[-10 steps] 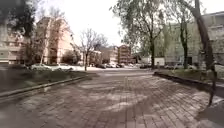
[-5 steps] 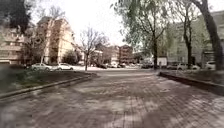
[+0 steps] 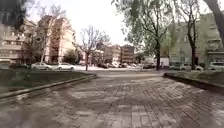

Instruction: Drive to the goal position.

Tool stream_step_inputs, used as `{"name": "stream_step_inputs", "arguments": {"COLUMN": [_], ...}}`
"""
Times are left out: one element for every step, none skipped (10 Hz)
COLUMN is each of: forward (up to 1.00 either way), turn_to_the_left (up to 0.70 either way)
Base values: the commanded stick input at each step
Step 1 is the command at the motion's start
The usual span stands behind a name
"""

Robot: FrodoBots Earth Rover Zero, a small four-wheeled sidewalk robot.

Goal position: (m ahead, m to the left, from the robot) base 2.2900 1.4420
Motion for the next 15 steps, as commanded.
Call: {"name": "stream_step_inputs", "arguments": {"forward": [1.00,1.00,1.00,1.00,1.00,1.00,0.89,0.41,0.00,0.00,0.00,0.00,0.00,0.00,0.00], "turn_to_the_left": [-0.27,-0.27,-0.27,-0.27,-0.27,-0.27,-0.29,-0.38,-0.45,-0.45,-0.45,-0.45,-0.45,-0.45,-0.45]}}
